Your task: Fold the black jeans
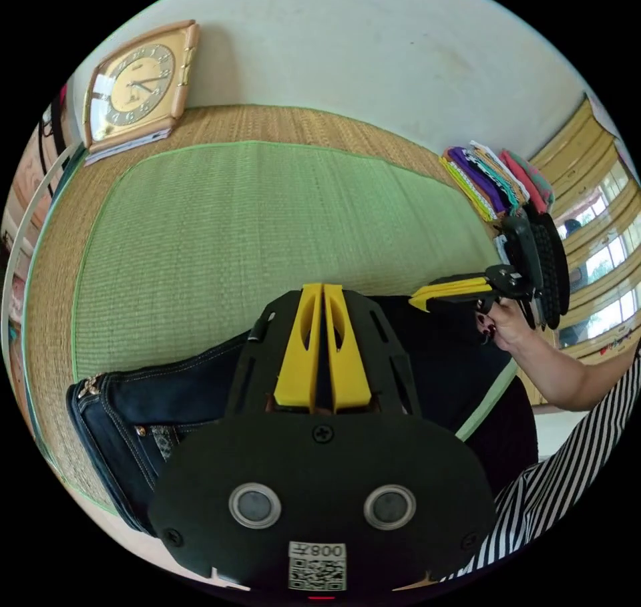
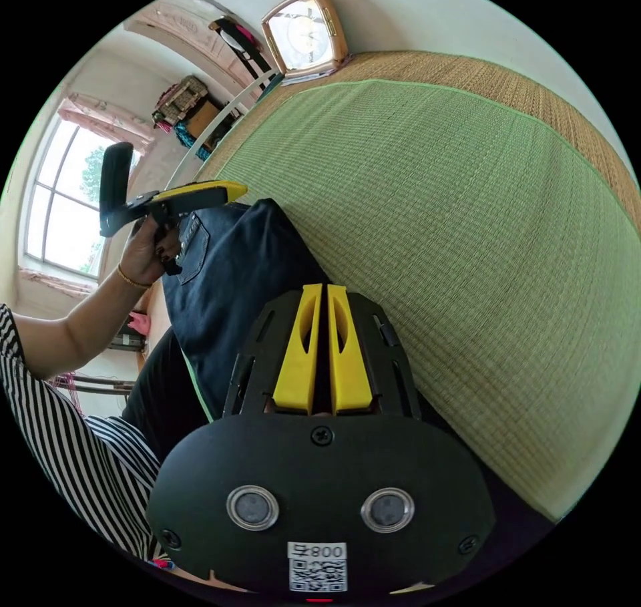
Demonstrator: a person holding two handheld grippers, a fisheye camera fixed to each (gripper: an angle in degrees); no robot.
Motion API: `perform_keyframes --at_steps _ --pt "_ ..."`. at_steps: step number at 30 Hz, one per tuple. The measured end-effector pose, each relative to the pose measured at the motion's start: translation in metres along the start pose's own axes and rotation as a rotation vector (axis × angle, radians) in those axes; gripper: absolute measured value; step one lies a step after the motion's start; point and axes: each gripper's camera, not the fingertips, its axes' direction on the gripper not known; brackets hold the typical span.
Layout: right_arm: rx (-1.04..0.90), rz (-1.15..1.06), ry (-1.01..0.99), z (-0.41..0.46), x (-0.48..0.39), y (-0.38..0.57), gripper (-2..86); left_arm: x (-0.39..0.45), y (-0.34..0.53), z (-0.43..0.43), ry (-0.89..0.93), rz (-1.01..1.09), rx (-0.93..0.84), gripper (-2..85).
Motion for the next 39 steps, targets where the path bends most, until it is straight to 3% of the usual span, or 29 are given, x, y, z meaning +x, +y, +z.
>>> perform_keyframes --at_steps 4,9,13,19,24,33,39 --pt "0.071 0.051 0.014 -0.01 0.006 0.006 0.4 0.006 0.011 0.024 -0.086 0.051 -0.152 0.2" --pt "0.127 0.051 0.013 -0.022 0.003 0.027 0.2 -0.008 0.026 0.013 -0.02 -0.003 -0.099 0.1" --pt "0.032 0.063 0.141 0.008 0.006 0.031 0.1 -0.013 0.035 0.006 -0.024 -0.003 -0.101 0.1" --pt "0.068 0.096 0.182 0.017 0.007 0.03 0.1 -0.046 0.053 -0.004 0.156 -0.187 -0.073 0.1" --pt "0.146 0.318 0.005 0.016 0.037 0.037 0.1 -0.075 0.081 -0.016 0.321 -0.374 -0.003 0.1" --pt "0.121 0.172 0.032 0.019 -0.026 0.053 0.1 -0.061 0.147 -0.087 0.122 -0.238 -0.015 0.1" --pt "-0.09 0.02 -0.017 0.078 -0.089 0.078 0.0 -0.07 0.223 -0.104 -0.047 -0.285 -0.122 0.1"
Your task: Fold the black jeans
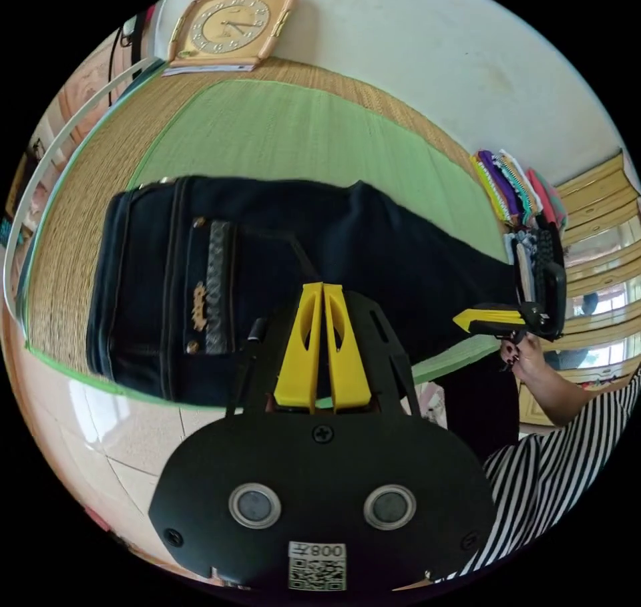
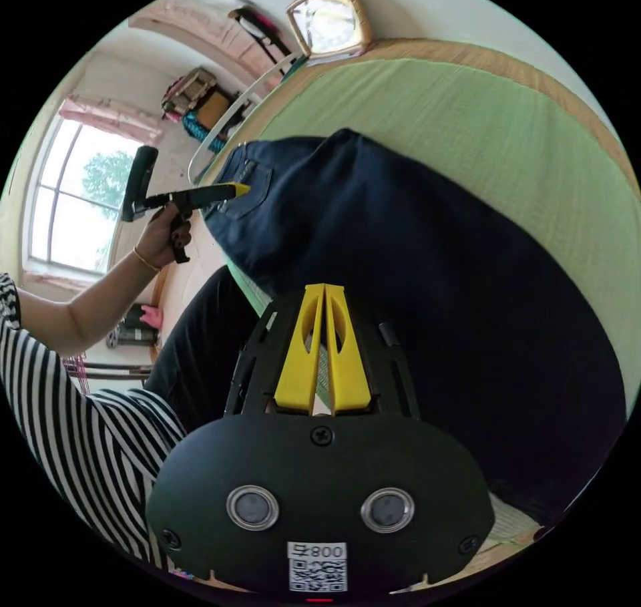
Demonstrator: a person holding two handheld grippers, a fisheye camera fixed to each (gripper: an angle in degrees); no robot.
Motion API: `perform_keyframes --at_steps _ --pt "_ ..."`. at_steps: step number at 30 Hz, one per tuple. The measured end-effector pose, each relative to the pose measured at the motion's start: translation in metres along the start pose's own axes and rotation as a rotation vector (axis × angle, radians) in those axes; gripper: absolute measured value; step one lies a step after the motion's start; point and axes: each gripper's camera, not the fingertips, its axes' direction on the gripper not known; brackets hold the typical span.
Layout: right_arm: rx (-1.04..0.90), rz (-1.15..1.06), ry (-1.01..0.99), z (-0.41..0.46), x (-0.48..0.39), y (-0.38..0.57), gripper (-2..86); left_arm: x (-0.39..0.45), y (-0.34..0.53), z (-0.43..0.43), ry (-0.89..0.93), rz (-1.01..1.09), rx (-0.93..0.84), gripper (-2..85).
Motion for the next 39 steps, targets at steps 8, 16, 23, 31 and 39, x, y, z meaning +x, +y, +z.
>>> perform_keyframes --at_steps 8,16,23,31,39 --pt "-0.09 -0.007 0.134 0.036 -0.015 -0.003 0.1 -0.027 0.049 -0.025 -0.024 0.003 0.04 0.1" --pt "-0.091 0.052 0.141 0.053 -0.014 -0.006 0.2 -0.073 0.104 -0.055 -0.023 -0.12 0.134 0.9" --pt "-0.084 0.093 0.121 0.063 -0.01 -0.007 0.1 -0.17 0.171 -0.063 0.283 -0.549 0.295 5.6" --pt "-0.077 0.133 0.118 0.07 -0.009 -0.007 0.1 -0.201 0.177 -0.051 0.409 -0.62 0.295 6.5" --pt "-0.102 0.131 0.143 0.076 -0.012 -0.01 0.1 -0.21 0.165 -0.07 0.304 -0.577 0.304 3.9"
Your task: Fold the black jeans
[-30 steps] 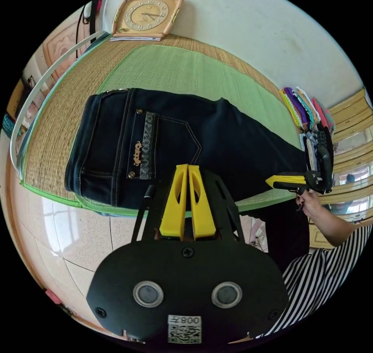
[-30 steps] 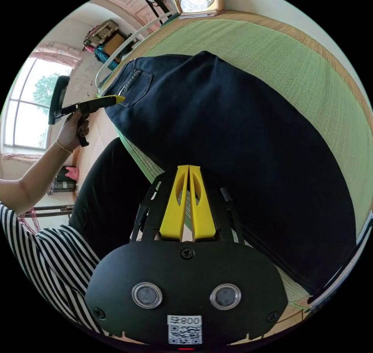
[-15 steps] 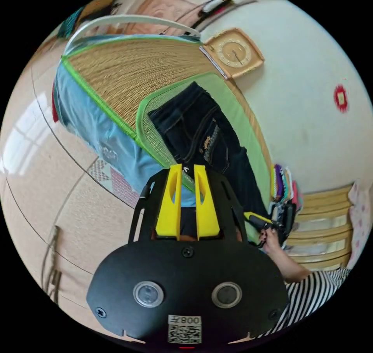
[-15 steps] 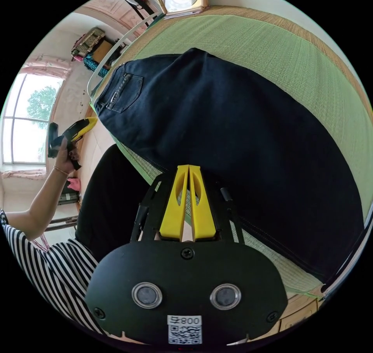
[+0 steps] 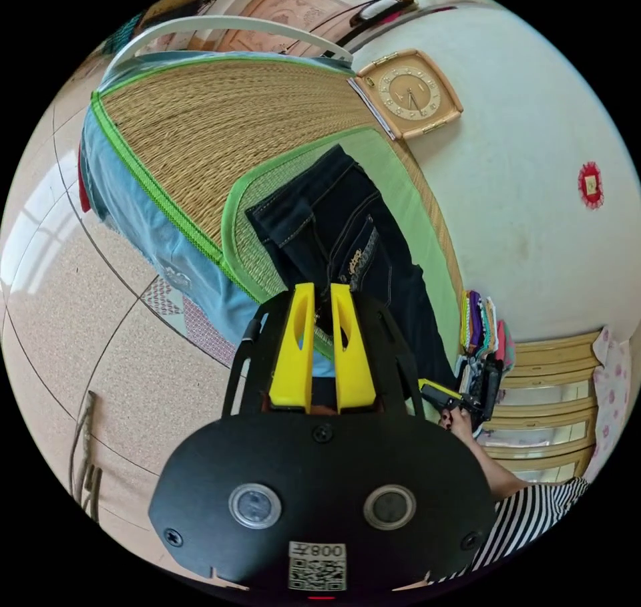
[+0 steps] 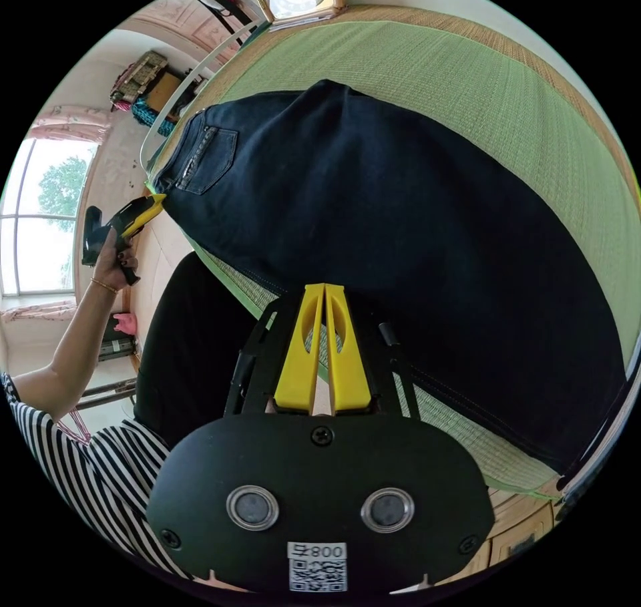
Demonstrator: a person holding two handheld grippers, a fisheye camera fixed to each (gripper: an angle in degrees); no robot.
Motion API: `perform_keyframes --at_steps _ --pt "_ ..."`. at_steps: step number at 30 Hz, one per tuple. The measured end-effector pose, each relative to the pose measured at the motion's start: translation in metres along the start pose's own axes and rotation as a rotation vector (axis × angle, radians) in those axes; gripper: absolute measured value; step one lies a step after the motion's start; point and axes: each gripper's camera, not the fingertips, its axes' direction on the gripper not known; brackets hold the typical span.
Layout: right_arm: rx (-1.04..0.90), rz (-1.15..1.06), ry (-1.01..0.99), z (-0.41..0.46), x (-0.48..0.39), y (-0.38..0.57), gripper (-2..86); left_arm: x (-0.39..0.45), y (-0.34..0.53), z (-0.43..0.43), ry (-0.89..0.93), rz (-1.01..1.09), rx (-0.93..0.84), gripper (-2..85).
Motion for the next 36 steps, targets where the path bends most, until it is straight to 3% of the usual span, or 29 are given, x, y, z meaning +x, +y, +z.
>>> perform_keyframes --at_steps 3,6,10,17,27,32,36 --pt "0.002 -0.001 -0.012 0.001 0.002 0.002 0.1 0.007 -0.005 -0.006 0.07 0.035 0.045 3.4" --pt "0.005 0.0 -0.019 0.001 0.003 0.003 0.1 0.025 -0.011 -0.008 0.012 0.141 0.068 3.0" --pt "0.008 0.009 -0.014 0.001 0.002 0.006 0.1 -0.001 -0.021 0.017 -0.054 0.031 -0.043 2.6" --pt "0.013 0.001 0.008 -0.002 -0.001 0.013 0.1 -0.008 -0.031 0.025 -0.058 0.036 -0.069 1.5" --pt "0.045 0.017 -0.011 -0.012 0.003 0.032 0.1 0.007 -0.023 0.032 -0.065 0.024 0.019 1.2" --pt "0.095 0.054 -0.09 -0.03 0.017 0.057 0.1 0.06 -0.001 0.046 -0.085 0.18 0.031 0.3" --pt "0.175 0.086 -0.133 -0.055 0.032 0.076 0.1 0.117 -0.002 0.092 -0.038 0.369 -0.081 0.2"
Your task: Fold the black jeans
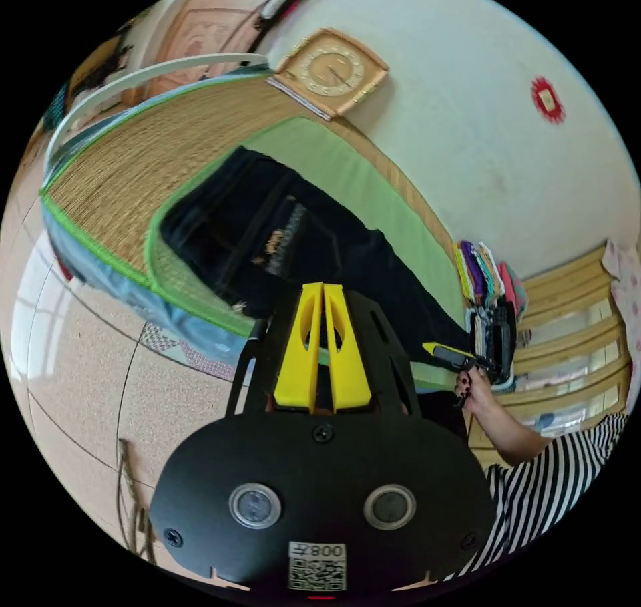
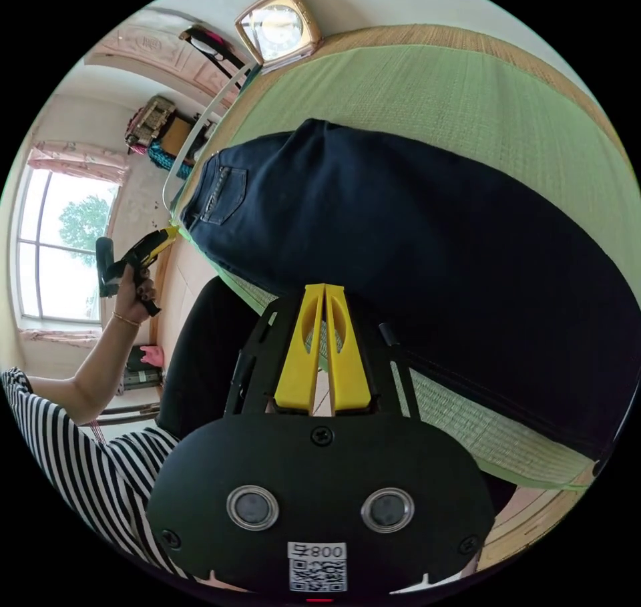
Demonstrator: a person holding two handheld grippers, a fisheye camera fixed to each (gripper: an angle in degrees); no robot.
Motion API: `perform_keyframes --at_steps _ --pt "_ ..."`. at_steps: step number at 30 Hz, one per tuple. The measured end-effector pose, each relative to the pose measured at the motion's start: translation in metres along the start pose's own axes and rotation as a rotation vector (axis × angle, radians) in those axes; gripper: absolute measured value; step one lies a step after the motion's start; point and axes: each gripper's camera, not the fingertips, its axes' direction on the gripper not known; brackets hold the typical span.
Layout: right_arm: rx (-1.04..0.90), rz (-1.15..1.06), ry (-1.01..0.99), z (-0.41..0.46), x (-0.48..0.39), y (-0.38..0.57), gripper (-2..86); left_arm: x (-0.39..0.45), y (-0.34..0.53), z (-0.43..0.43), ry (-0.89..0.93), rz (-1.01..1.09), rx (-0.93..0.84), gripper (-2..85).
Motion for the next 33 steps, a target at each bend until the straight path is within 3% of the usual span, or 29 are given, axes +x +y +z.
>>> perform_keyframes --at_steps 5,15,24,33 --pt "0.086 -0.028 -0.023 -0.032 0.006 -0.034 0.1 0.074 -0.057 0.088 0.028 0.216 -0.157 0.1" --pt "0.023 -0.082 0.079 -0.008 0.003 -0.105 0.0 0.137 -0.133 0.218 -0.126 0.376 -0.317 0.1" --pt "0.123 0.055 -0.045 -0.034 0.045 -0.061 0.0 0.148 -0.155 0.278 -0.098 0.39 -0.313 0.1" --pt "0.191 0.076 0.073 -0.091 0.056 0.005 0.0 0.174 -0.18 0.348 -0.107 0.426 -0.3 0.1"
